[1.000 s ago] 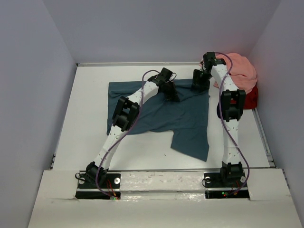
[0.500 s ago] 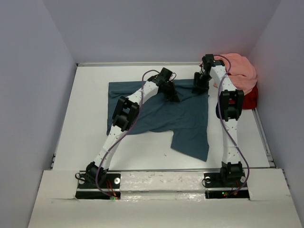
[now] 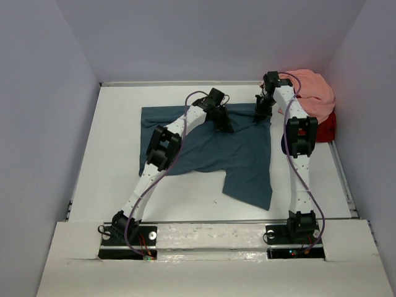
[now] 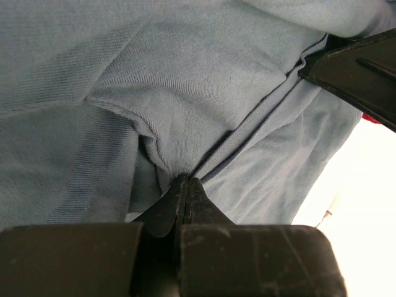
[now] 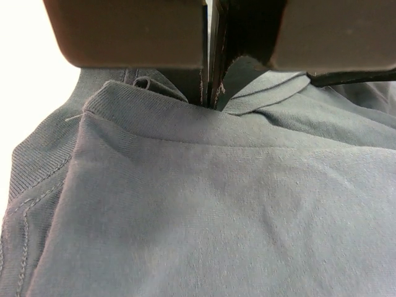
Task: Fold and stack the t-shirts
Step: Fold the flattened tshirt in 1/3 of the way
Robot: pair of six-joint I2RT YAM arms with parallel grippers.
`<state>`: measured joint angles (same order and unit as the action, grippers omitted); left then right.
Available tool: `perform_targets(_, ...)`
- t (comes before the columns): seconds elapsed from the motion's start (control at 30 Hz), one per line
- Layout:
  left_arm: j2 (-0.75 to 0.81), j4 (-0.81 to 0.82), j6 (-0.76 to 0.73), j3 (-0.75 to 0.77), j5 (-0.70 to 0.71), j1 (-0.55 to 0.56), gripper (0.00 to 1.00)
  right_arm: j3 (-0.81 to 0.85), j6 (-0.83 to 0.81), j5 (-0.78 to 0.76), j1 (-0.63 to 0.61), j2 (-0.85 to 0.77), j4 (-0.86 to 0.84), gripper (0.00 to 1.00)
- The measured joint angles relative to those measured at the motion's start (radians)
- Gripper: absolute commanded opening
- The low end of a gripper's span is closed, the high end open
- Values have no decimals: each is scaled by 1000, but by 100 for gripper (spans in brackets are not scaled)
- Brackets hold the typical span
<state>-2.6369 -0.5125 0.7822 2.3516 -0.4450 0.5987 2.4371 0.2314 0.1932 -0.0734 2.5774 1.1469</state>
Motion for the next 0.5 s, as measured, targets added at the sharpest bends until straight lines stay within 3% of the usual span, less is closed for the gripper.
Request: perform_targets(0.5, 0, -9, -10, 0, -12, -5, 0, -142, -8, 1, 0, -125, 1, 0)
